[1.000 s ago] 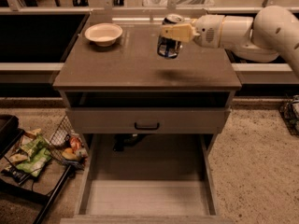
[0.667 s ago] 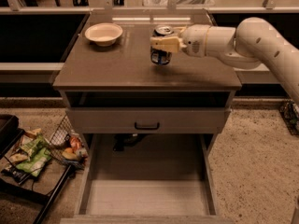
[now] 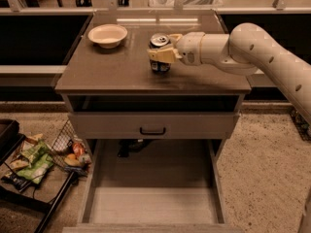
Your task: Pick pepsi can from middle drawer and place on counter
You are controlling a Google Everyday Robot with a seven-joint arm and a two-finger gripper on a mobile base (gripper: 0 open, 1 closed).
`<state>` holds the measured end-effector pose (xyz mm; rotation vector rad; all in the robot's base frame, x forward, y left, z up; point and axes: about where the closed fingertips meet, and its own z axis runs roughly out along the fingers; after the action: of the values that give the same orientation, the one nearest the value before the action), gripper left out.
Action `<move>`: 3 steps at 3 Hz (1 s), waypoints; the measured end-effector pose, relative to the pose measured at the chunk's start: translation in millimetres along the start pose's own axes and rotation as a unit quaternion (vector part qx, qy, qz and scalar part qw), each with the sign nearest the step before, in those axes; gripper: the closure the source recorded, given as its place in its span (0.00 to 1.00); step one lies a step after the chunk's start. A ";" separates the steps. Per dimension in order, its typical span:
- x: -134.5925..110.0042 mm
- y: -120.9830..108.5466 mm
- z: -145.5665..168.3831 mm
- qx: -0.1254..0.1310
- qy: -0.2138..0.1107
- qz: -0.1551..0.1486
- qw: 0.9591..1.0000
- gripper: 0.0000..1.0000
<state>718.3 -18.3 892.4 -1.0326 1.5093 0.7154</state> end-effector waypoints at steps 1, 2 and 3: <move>-0.4 1.8 3.0 -0.003 0.000 0.000 1.000 0.59; -0.8 3.4 5.6 -0.005 -0.001 0.000 1.000 0.36; -1.3 5.7 9.1 -0.008 -0.001 0.000 1.000 0.05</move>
Offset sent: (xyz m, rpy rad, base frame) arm -0.0002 0.0029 -0.0003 0.0003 0.0005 0.0043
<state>717.3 -7.6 891.3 -1.0438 1.5035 0.7294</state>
